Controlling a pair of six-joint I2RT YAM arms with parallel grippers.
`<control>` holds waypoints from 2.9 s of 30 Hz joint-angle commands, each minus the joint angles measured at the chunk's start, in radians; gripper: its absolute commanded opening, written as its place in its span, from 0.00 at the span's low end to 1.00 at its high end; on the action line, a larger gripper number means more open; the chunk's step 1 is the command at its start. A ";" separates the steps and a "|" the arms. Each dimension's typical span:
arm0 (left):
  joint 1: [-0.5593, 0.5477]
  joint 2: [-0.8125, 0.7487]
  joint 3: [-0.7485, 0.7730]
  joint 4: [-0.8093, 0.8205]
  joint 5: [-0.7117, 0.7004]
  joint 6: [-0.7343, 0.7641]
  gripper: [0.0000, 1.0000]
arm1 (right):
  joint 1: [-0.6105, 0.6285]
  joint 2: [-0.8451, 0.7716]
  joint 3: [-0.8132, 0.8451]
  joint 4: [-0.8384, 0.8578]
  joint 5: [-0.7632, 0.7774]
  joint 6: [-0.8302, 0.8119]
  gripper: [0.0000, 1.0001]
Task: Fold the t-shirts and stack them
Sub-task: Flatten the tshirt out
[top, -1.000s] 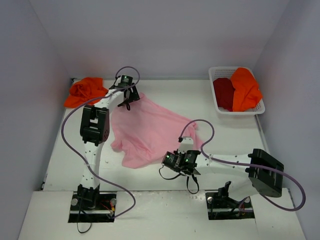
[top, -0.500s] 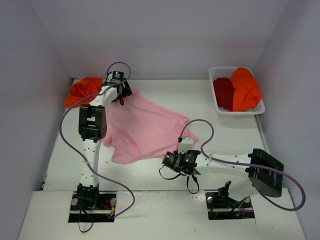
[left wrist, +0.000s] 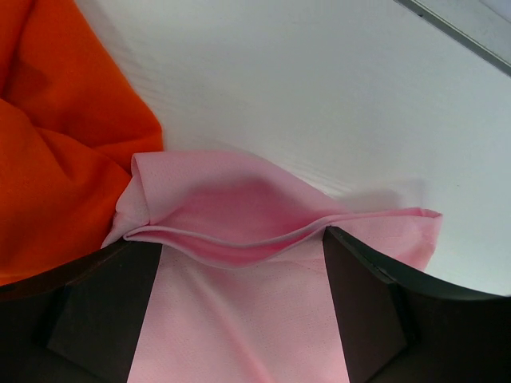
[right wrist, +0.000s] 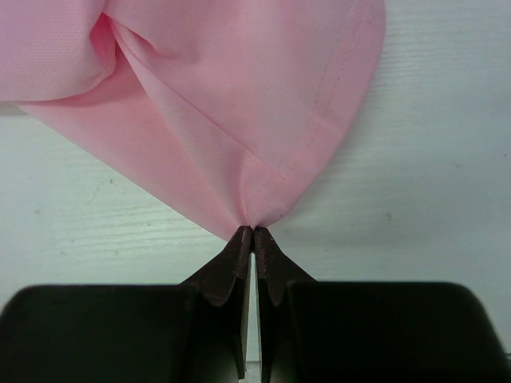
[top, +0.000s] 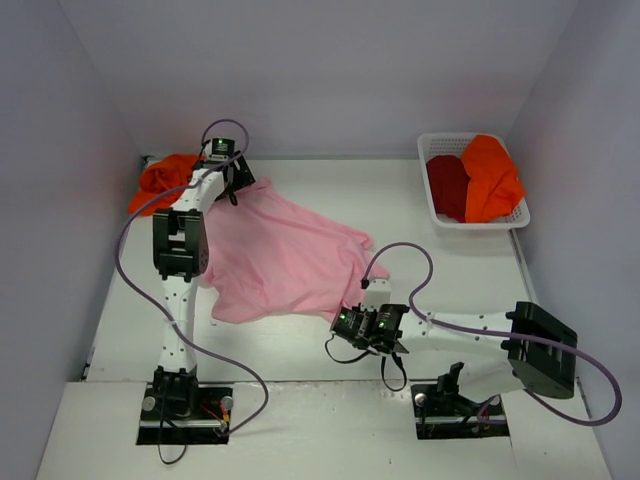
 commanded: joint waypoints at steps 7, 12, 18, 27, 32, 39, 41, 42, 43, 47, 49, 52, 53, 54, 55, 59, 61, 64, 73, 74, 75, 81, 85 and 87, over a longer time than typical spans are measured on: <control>0.034 -0.022 -0.019 -0.008 0.015 -0.004 0.77 | 0.006 0.011 -0.008 -0.038 0.024 0.026 0.00; 0.034 -0.032 -0.038 -0.001 0.038 -0.015 0.77 | 0.000 0.051 -0.017 -0.041 0.037 0.055 0.00; 0.034 -0.071 -0.099 0.035 0.076 -0.051 0.77 | -0.003 0.003 0.007 -0.041 0.062 0.066 0.00; 0.011 -0.173 -0.141 0.058 0.110 -0.087 0.77 | -0.072 -0.127 0.158 -0.043 0.131 -0.097 0.31; -0.022 -0.222 -0.171 0.056 0.105 -0.096 0.77 | -0.196 -0.066 0.296 -0.037 0.223 -0.293 0.31; -0.058 -0.320 -0.297 0.113 0.100 -0.125 0.77 | -0.391 -0.014 0.397 0.034 0.211 -0.462 0.31; -0.064 -0.337 -0.322 0.122 0.102 -0.130 0.77 | -0.416 -0.008 0.414 0.069 0.177 -0.493 0.31; -0.067 -0.354 -0.346 0.125 0.105 -0.139 0.77 | -0.437 0.006 0.428 0.081 0.168 -0.514 0.31; -0.069 -0.361 -0.357 0.139 0.110 -0.142 0.77 | -0.448 0.018 0.432 0.097 0.153 -0.528 0.31; -0.081 -0.409 -0.417 0.162 0.110 -0.160 0.77 | -0.508 0.118 0.425 0.209 0.022 -0.574 0.30; -0.082 -0.435 -0.454 0.179 0.108 -0.165 0.77 | -0.543 0.168 0.411 0.265 -0.013 -0.596 0.30; -0.084 -0.452 -0.487 0.194 0.105 -0.168 0.77 | -0.581 0.221 0.393 0.330 -0.078 -0.613 0.29; -0.082 -0.458 -0.492 0.194 0.105 -0.166 0.77 | -0.592 0.232 0.388 0.342 -0.099 -0.616 0.29; -0.084 -0.458 -0.493 0.191 0.107 -0.165 0.77 | -0.601 0.242 0.380 0.368 -0.111 -0.620 0.29; -0.084 -0.460 -0.492 0.191 0.110 -0.166 0.77 | -0.623 0.258 0.367 0.377 -0.121 -0.622 0.29; -0.082 -0.457 -0.489 0.197 0.108 -0.165 0.77 | -0.664 0.282 0.341 0.414 -0.142 -0.640 0.29; -0.082 -0.450 -0.483 0.197 0.110 -0.166 0.77 | -0.683 0.290 0.334 0.419 -0.150 -0.654 0.29; -0.082 -0.443 -0.483 0.200 0.111 -0.166 0.77 | -0.696 0.301 0.331 0.449 -0.160 -0.669 0.29; -0.082 -0.426 -0.484 0.200 0.107 -0.163 0.77 | -0.713 0.341 0.328 0.500 -0.200 -0.683 0.28; -0.082 -0.424 -0.483 0.200 0.105 -0.162 0.77 | -0.713 0.347 0.330 0.502 -0.203 -0.685 0.28; -0.082 -0.424 -0.484 0.200 0.105 -0.163 0.77 | -0.713 0.360 0.334 0.505 -0.205 -0.686 0.28; -0.079 -0.420 -0.486 0.202 0.099 -0.157 0.77 | -0.713 0.397 0.342 0.525 -0.207 -0.695 0.28; -0.076 -0.418 -0.487 0.203 0.099 -0.157 0.77 | -0.712 0.416 0.354 0.534 -0.208 -0.708 0.28; -0.076 -0.417 -0.487 0.205 0.097 -0.157 0.77 | -0.713 0.431 0.359 0.539 -0.203 -0.712 0.28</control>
